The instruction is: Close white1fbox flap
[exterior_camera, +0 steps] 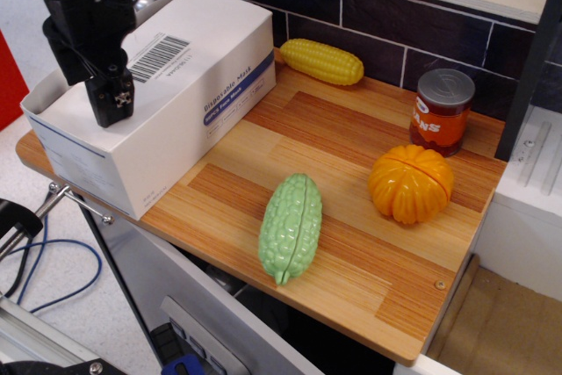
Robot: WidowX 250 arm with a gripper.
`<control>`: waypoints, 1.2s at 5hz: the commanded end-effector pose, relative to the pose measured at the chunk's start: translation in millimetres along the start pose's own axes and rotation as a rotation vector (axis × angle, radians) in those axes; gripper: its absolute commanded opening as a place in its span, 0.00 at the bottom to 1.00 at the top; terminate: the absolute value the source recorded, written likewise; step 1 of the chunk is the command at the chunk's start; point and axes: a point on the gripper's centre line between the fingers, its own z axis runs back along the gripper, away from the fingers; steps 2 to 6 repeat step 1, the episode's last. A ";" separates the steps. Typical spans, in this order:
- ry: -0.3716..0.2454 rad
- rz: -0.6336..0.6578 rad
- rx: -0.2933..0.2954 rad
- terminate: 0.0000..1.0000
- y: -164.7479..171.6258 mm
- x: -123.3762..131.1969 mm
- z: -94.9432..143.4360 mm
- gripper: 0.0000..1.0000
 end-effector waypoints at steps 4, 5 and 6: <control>0.003 0.033 -0.022 1.00 -9.3 8.9 -2.5 1.00; 0.003 0.033 -0.022 1.00 -9.3 8.9 -2.5 1.00; 0.003 0.033 -0.022 1.00 -9.3 8.9 -2.5 1.00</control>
